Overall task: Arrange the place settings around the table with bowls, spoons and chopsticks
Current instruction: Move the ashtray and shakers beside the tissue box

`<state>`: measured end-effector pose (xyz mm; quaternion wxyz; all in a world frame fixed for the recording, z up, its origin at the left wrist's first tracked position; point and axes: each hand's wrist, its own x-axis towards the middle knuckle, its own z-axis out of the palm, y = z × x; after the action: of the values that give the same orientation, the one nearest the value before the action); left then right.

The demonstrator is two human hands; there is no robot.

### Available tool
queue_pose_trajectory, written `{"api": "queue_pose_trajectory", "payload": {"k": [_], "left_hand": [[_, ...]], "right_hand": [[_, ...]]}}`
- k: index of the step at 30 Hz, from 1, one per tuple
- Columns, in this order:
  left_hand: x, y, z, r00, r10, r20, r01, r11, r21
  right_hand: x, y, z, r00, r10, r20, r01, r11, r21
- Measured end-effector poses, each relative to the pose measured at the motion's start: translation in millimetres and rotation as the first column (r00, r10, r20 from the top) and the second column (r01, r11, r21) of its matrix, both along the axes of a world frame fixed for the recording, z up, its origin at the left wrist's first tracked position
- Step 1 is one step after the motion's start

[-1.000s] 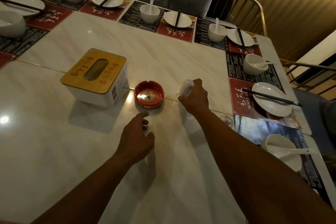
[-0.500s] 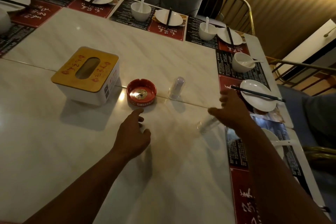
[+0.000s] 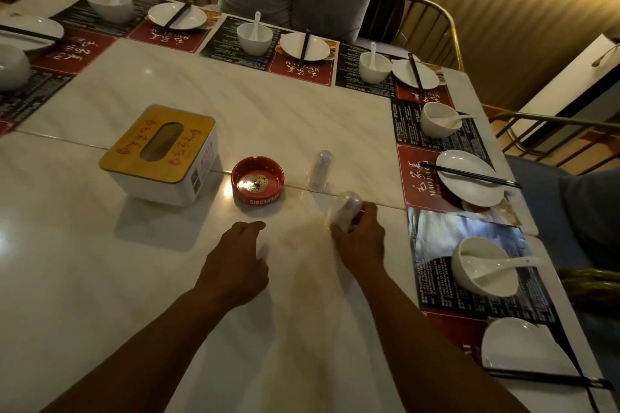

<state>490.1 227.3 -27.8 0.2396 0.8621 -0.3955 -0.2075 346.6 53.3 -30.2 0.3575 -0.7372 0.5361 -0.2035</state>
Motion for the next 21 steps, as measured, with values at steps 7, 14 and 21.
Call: {"api": "queue_pose_trajectory", "payload": {"k": [7, 14, 21], "left_hand": [[-0.2, 4.6, -7.5, 1.000, 0.007, 0.010, -0.007, 1.000, -0.006], [4.0, 5.8, -11.5, 1.000, 0.007, 0.002, -0.007, 1.000, -0.015], [6.0, 6.1, -11.3, 1.000, 0.010, -0.008, -0.010, 1.000, 0.003]], "right_hand": [[49.5, -9.1, -5.5, 0.990, 0.139, 0.005, -0.140, 0.990, 0.030], [55.1, -23.2, -10.4, 0.978, 0.191, -0.081, -0.189, 0.981, 0.030], [53.5, -24.0, -14.1, 0.978, 0.184, -0.100, -0.183, 0.983, 0.011]]}}
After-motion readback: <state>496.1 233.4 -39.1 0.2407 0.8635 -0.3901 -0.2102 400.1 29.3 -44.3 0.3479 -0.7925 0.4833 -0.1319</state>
